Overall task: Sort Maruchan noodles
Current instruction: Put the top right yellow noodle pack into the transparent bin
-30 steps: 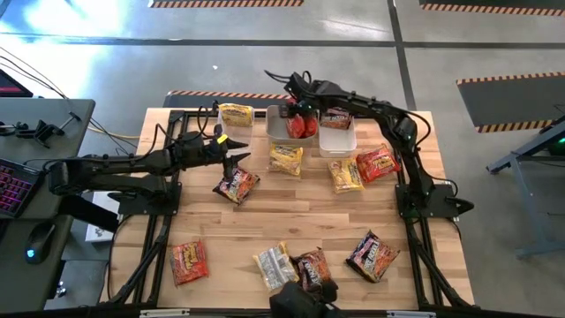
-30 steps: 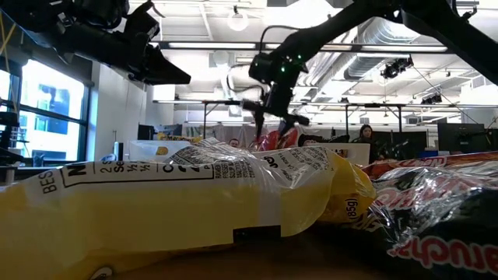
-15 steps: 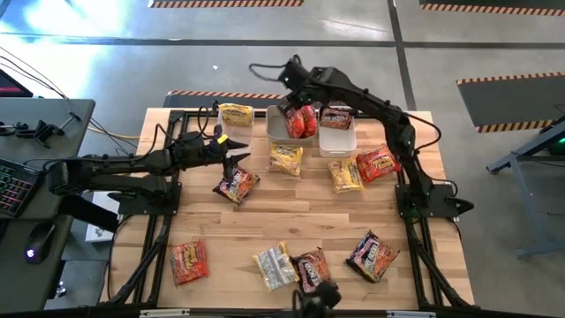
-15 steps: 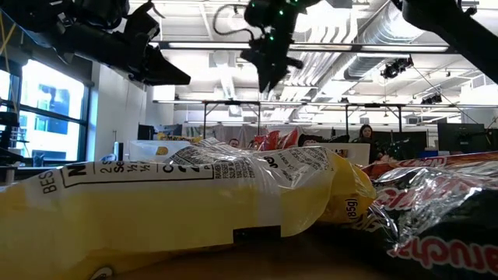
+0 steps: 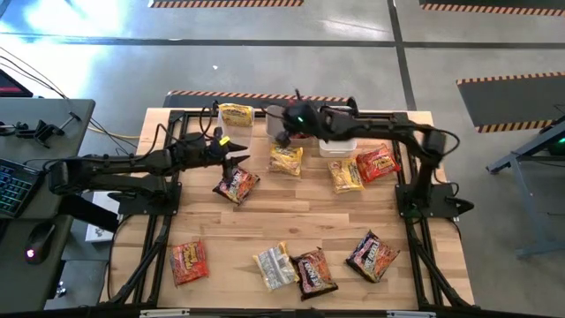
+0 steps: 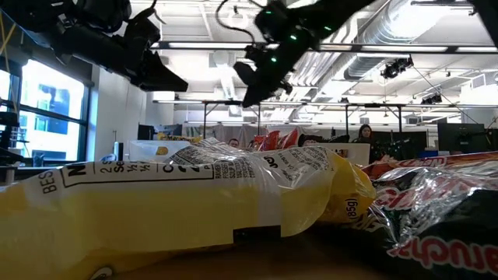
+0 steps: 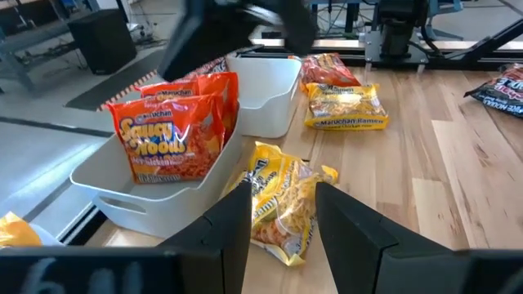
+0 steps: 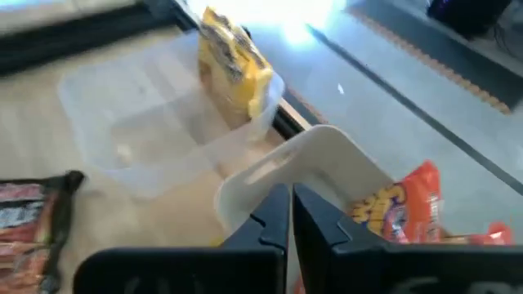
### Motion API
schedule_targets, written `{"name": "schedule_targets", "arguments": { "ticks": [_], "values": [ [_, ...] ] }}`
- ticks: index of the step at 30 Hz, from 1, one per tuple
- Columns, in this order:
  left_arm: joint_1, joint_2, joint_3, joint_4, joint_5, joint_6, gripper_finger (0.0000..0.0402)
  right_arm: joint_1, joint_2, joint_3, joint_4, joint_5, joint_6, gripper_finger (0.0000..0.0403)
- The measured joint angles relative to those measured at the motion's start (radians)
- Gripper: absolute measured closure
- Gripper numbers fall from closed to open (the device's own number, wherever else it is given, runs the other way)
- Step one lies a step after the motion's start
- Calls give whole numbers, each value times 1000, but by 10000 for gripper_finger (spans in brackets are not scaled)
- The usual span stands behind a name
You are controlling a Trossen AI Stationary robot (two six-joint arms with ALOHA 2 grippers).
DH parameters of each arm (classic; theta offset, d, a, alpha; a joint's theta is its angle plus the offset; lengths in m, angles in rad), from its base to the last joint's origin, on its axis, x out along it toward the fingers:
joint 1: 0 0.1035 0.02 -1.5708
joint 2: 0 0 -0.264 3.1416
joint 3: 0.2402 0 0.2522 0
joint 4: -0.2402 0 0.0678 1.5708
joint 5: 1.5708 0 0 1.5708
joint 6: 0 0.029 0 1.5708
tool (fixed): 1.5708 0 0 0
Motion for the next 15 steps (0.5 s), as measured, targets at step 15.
{"name": "schedule_targets", "arguments": {
  "ticks": [15],
  "values": [
    [-106,304,3,195,122,-126,273,214,-542,-801,425,9,130,402]
  ]
}}
